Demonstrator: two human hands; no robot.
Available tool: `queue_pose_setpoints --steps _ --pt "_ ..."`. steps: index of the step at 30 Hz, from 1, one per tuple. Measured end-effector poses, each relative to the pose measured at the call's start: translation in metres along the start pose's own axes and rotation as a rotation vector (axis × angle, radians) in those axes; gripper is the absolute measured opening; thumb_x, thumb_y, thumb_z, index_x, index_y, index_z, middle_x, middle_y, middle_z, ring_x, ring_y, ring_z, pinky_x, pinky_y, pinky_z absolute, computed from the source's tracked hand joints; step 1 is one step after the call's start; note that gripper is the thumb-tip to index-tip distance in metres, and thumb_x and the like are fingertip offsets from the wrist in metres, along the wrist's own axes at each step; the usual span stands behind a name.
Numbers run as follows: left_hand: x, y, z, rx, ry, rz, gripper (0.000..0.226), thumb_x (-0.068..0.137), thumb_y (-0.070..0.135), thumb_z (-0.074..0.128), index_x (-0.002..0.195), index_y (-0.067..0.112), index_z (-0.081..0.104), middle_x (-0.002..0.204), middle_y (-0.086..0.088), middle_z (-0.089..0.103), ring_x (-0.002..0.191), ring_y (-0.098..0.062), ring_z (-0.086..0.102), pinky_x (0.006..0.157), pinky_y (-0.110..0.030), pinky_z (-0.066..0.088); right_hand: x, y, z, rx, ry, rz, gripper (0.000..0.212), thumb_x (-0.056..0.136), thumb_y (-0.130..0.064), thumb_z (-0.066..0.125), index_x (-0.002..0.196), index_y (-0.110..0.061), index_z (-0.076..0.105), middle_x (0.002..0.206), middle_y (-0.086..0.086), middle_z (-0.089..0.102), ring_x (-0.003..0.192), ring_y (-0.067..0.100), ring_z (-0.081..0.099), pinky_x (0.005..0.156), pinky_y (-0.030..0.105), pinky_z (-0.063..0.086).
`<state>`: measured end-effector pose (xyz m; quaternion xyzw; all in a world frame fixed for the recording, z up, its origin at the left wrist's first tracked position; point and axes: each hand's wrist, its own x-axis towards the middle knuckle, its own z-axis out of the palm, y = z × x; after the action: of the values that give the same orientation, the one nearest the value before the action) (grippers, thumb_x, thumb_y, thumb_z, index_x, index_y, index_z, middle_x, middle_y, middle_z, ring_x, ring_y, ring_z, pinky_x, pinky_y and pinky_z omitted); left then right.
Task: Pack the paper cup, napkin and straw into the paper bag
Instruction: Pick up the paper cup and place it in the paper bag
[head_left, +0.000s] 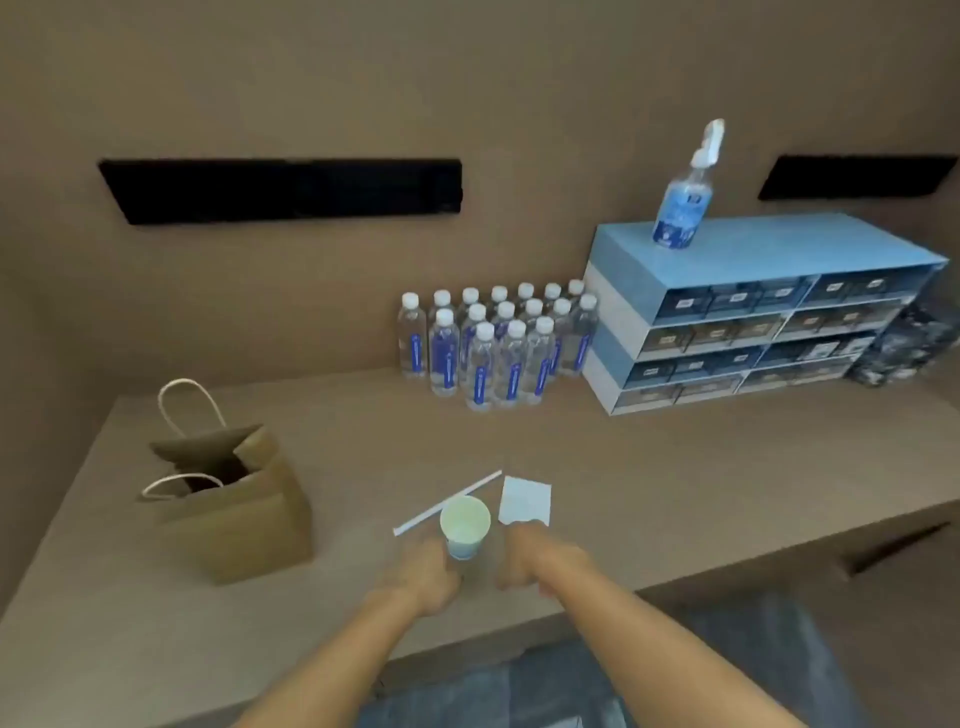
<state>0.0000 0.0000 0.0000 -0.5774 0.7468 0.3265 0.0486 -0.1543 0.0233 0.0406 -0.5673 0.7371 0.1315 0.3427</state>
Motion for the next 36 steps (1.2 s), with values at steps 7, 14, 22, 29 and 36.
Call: queue_pose_setpoints --steps 7,14,22,29,36 --pt "0.038 -0.014 0.022 -0.662 0.068 -0.046 0.050 0.086 0.009 0.064 0.129 0.025 0.044 0.113 0.009 0.053 0.111 -0.023 0.056 0.078 -0.036 0.050 0.052 0.012 0.041 0.904 0.115 -0.149 0.072 0.078 -0.008 0.071 0.138 -0.030 0.038 0.111 -0.008 0.052 0.081 0.004 0.058 0.043 0.011 0.047" --pt "0.058 -0.011 0.014 -0.874 -0.029 -0.143 0.051 0.088 0.009 0.061 0.129 0.037 0.051 0.133 0.010 0.054 0.116 -0.025 0.059 0.079 -0.043 0.060 0.090 0.009 0.046 1.142 0.040 -0.193 0.062 0.079 0.002 0.067 0.124 -0.036 0.047 0.111 -0.010 0.062 0.097 0.014 0.064 0.073 0.037 0.058" --pt "0.028 -0.019 -0.044 -0.804 0.097 -0.008 0.049 0.083 0.008 0.066 0.125 0.031 0.054 0.131 0.005 0.059 0.124 -0.019 0.056 0.083 -0.039 0.058 0.065 -0.016 -0.011 1.056 -0.009 -0.366 0.063 0.069 -0.003 0.082 0.121 -0.021 0.053 0.126 0.003 0.055 0.091 0.024 0.067 0.069 0.033 0.059" --pt "-0.045 -0.035 -0.181 -0.707 0.322 0.015 0.039 0.083 0.015 0.073 0.120 0.018 0.062 0.120 -0.006 0.068 0.110 -0.022 0.066 0.080 -0.045 0.059 0.010 -0.115 -0.111 0.849 -0.042 -0.668 0.058 0.069 -0.005 0.084 0.119 -0.009 0.055 0.111 0.019 0.068 0.063 0.026 0.066 0.059 0.037 0.056" --pt "-0.119 -0.079 -0.264 -0.674 0.528 0.025 0.040 0.084 0.031 0.073 0.123 0.025 0.061 0.116 0.003 0.069 0.097 -0.015 0.071 0.079 -0.032 0.061 -0.029 -0.214 -0.147 0.754 -0.087 -0.917 0.063 0.064 -0.034 0.087 0.117 -0.024 0.055 0.107 0.009 0.069 0.070 0.023 0.072 0.070 0.038 0.061"
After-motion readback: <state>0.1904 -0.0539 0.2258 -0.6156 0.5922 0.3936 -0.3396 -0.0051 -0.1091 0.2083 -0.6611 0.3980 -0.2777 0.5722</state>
